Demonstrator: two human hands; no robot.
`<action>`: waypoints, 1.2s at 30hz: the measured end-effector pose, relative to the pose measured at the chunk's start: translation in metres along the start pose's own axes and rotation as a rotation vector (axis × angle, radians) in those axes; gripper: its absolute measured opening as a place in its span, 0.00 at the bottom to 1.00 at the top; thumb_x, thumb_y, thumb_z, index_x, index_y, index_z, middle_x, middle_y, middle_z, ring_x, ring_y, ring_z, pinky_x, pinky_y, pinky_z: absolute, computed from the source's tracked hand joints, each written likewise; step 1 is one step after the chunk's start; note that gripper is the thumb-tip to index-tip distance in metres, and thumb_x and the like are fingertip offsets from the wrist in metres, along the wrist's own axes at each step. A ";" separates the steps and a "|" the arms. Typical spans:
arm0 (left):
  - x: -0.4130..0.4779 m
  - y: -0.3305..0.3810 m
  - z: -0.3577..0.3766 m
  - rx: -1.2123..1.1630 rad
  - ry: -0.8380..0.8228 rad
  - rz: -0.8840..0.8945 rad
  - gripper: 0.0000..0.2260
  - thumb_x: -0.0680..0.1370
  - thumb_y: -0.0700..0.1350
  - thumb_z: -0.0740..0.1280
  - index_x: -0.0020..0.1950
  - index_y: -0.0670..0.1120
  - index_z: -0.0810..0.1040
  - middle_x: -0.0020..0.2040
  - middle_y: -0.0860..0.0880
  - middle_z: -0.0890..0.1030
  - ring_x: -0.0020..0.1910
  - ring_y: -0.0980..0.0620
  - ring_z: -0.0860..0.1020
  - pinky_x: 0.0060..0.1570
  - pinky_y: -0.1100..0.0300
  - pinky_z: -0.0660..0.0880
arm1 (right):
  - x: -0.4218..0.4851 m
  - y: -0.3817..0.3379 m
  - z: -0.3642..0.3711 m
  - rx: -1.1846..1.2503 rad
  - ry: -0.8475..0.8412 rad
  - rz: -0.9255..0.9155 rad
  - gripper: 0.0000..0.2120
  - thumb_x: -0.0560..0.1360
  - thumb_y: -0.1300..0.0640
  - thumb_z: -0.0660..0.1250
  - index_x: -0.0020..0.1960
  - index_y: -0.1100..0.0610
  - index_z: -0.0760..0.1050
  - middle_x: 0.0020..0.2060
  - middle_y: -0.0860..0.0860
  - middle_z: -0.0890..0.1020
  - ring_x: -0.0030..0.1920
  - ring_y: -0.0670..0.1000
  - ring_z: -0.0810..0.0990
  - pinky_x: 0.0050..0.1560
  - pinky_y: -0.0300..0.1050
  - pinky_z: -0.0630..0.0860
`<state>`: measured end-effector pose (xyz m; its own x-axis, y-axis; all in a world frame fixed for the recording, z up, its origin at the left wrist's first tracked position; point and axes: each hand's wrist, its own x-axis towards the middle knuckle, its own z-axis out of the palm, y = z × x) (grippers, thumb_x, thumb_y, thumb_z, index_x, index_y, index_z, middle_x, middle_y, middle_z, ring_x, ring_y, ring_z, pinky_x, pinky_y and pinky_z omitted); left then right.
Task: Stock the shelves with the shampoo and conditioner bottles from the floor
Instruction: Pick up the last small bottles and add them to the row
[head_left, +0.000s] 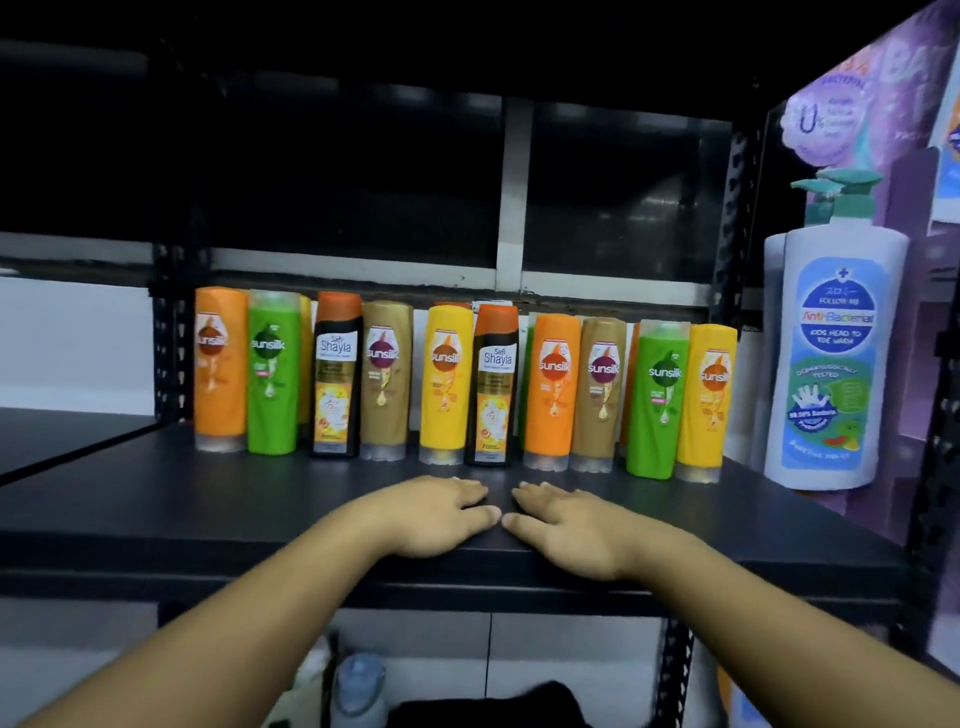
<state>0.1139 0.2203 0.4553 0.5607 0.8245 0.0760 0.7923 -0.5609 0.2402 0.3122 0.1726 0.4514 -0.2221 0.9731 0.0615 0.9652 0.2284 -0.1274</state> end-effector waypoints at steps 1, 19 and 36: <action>-0.001 0.000 0.001 -0.008 0.017 -0.003 0.27 0.84 0.63 0.55 0.81 0.53 0.64 0.81 0.54 0.62 0.80 0.52 0.60 0.77 0.55 0.57 | 0.002 -0.005 0.002 -0.013 0.006 0.007 0.32 0.83 0.36 0.47 0.82 0.50 0.55 0.82 0.47 0.55 0.81 0.49 0.51 0.80 0.52 0.49; 0.000 -0.004 0.002 -0.035 0.084 -0.036 0.21 0.84 0.58 0.57 0.76 0.54 0.71 0.77 0.51 0.70 0.74 0.48 0.69 0.73 0.50 0.66 | -0.005 -0.007 0.006 -0.010 0.086 0.141 0.26 0.84 0.42 0.49 0.81 0.45 0.59 0.80 0.43 0.60 0.79 0.49 0.60 0.77 0.49 0.59; 0.001 -0.004 0.004 -0.058 0.010 0.033 0.26 0.83 0.62 0.57 0.80 0.55 0.65 0.80 0.56 0.63 0.79 0.52 0.61 0.77 0.54 0.57 | -0.009 -0.011 0.003 -0.021 0.028 0.159 0.27 0.85 0.43 0.46 0.82 0.50 0.56 0.81 0.47 0.56 0.81 0.48 0.53 0.80 0.54 0.51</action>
<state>0.1121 0.2234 0.4504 0.5840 0.8062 0.0947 0.7577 -0.5832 0.2927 0.3031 0.1617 0.4489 -0.0628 0.9956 0.0702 0.9905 0.0708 -0.1175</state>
